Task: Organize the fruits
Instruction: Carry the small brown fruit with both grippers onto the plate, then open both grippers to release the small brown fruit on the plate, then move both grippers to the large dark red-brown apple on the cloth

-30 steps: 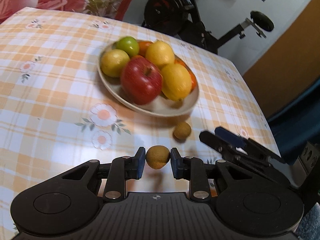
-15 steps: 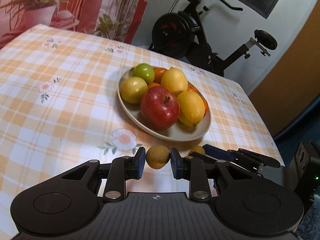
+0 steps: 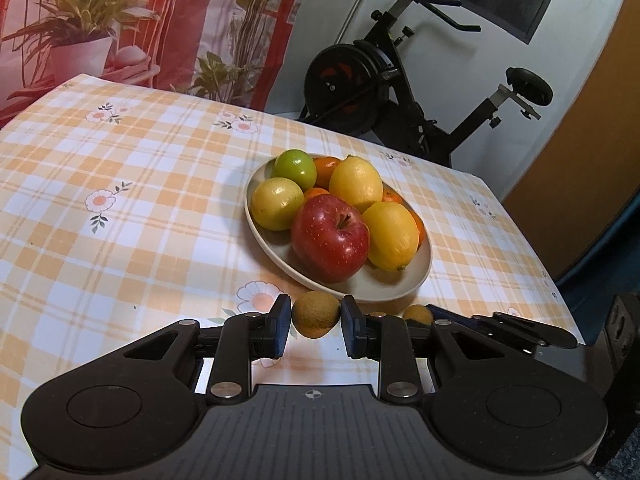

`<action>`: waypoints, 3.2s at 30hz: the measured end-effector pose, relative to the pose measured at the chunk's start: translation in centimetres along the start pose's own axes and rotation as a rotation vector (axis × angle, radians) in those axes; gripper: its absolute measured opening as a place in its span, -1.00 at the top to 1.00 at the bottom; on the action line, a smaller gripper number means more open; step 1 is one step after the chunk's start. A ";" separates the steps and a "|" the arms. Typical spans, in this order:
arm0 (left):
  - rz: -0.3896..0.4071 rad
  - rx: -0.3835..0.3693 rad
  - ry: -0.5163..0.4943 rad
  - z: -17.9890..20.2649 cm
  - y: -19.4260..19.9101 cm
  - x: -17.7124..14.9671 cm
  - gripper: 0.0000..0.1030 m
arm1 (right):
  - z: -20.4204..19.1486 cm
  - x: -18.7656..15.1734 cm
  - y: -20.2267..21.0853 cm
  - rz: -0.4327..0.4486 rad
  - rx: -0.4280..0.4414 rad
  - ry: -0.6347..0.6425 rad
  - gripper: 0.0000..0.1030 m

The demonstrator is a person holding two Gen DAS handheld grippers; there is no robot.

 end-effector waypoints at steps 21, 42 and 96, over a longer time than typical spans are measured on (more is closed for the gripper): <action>0.063 0.002 0.073 -2.5 -2.7 4.4 0.45 | -0.2 2.8 -1.3 0.083 0.017 -0.005 0.51; 0.009 -0.024 0.118 -3.8 -5.1 4.5 0.46 | -0.6 2.6 -2.4 0.059 0.000 0.025 0.51; 0.026 0.046 -0.034 0.4 2.2 -0.2 0.43 | 0.5 0.1 6.5 0.100 -0.058 -0.079 0.10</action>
Point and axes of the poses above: each gripper's, at about its wrist camera, not at the fingertips, and y roughly against the way its jaws point, z to its right, x to its top, the point moved 8 cm from there along -y, roughly the way its jaws point, and after that the axes turned 5 degrees about -x, right-handed, at the moved point
